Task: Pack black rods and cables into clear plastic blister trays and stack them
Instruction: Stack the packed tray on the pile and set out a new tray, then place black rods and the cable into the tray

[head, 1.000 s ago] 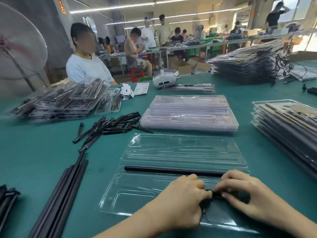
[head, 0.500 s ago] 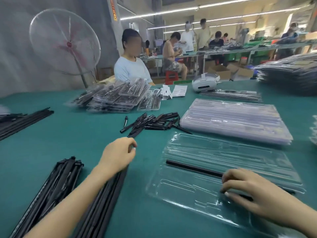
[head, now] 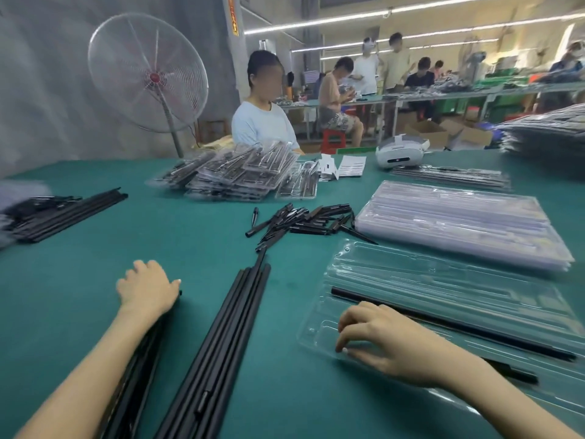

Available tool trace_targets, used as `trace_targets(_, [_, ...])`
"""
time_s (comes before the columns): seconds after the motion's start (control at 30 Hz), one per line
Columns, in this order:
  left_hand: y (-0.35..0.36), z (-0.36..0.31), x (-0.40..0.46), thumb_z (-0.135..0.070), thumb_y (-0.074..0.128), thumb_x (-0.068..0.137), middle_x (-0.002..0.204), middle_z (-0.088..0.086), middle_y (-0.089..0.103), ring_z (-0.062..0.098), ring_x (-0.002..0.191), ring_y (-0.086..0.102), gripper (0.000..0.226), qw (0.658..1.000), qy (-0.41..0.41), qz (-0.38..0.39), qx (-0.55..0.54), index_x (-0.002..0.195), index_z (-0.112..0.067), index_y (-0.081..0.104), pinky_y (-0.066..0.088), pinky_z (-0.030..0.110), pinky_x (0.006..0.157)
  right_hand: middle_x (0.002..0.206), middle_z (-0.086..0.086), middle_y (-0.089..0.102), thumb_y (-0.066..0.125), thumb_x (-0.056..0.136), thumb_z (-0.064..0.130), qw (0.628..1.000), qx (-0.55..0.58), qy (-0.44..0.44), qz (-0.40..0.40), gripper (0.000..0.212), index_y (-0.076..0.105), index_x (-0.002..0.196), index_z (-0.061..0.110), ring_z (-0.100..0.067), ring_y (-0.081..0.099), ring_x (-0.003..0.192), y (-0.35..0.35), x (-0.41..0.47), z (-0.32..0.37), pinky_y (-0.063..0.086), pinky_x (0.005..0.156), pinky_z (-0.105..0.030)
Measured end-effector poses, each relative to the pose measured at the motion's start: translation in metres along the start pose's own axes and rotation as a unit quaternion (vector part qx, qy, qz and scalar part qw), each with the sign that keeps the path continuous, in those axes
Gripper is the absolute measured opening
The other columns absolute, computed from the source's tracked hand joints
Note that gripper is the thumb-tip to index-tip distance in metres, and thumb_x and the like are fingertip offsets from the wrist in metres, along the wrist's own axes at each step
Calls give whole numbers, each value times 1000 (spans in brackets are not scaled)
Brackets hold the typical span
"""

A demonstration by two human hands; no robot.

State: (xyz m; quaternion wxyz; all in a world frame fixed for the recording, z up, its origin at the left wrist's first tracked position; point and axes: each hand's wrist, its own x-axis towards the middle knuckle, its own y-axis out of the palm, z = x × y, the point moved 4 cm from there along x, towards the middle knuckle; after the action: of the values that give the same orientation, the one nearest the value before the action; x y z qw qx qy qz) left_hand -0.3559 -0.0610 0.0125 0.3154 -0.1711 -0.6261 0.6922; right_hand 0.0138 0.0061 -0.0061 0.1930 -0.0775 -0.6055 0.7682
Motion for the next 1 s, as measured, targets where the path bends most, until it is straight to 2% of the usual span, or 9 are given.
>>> trace_targets(0.1, [9, 12, -1, -45, 30, 101, 132, 14, 46, 31, 118, 51, 49, 997, 35, 73, -16, 127, -5, 43, 42, 36, 91, 116, 14, 50, 46, 98, 38, 1000, -1, -2, 1, 23, 65, 110, 33, -2, 42, 111, 3, 6, 5, 33, 94, -27])
trace_targets(0.23, [-1, 15, -8, -31, 25, 104, 119, 17, 56, 33, 106, 56, 36, 997, 60, 31, -48, 109, -3, 47, 40, 36, 80, 118, 14, 50, 45, 99, 37, 1000, -20, -8, -17, 24, 65, 110, 31, -3, 42, 111, 4, 21, 17, 29, 88, -23])
trace_targets(0.4, [-18, 27, -9, -23, 24, 104, 95, 32, 59, 40, 81, 54, 29, 983, 48, -28, -175, 89, -2, 36, 35, 41, 69, 117, 17, 50, 43, 100, 36, 996, -17, 3, -86, 24, 63, 113, 34, -4, 42, 109, -1, 33, 34, 24, 86, -20])
trace_targets(0.5, [-26, 36, -6, -8, 25, 102, 85, 30, 48, 26, 52, 34, 19, 973, 88, -70, -203, 91, 1, 38, 30, 43, 60, 114, 9, 55, 47, 99, 29, 991, 55, -7, -120, 24, 63, 117, 29, -11, 48, 108, -1, 42, 58, 35, 95, -28])
trace_targets(0.57, [-32, 34, -5, 1, 28, 99, 80, 19, 35, 22, 48, 24, 16, 964, 116, -102, -216, 92, 3, 42, 26, 45, 57, 114, 2, 59, 50, 98, 23, 983, 138, -44, -113, 26, 61, 121, 24, -15, 51, 107, 4, 51, 84, 40, 97, -33])
trace_targets(0.7, [-39, 24, -4, -4, 30, 101, 78, 23, 41, 39, 57, 47, 21, 944, 134, -117, -278, 91, 8, 44, 37, 50, 61, 126, -10, 56, 54, 94, 18, 975, 127, -169, -63, 44, 48, 137, 22, -28, 50, 112, 35, 79, 158, 40, 92, -41])
trace_targets(0.87, [-38, 14, -3, -38, 28, 102, 99, 35, 56, 43, 87, 54, 40, 937, 59, -44, -342, 90, -1, 36, 39, 44, 75, 129, -23, 41, 37, 102, 28, 995, 88, -51, -15, 39, 49, 132, 6, -38, 38, 118, 70, 131, 199, 31, 95, -50])
trace_targets(0.93, [-30, 15, 0, -43, 34, 100, 109, 35, 55, 39, 91, 53, 43, 940, 51, 2, -337, 98, 0, 36, 37, 40, 73, 123, -24, 39, 37, 101, 21, 996, 54, -73, 17, 35, 53, 125, 1, -39, 37, 113, 69, 143, 199, 35, 90, -49])
trace_targets(1.0, [-20, 21, 0, -51, 45, 94, 118, 29, 54, 34, 97, 52, 57, 938, 33, 66, -338, 112, 2, 34, 35, 37, 73, 128, -20, 37, 42, 97, 15, 992, 24, -112, 62, 38, 49, 133, 8, -36, 36, 114, 65, 148, 191, 37, 91, -48])
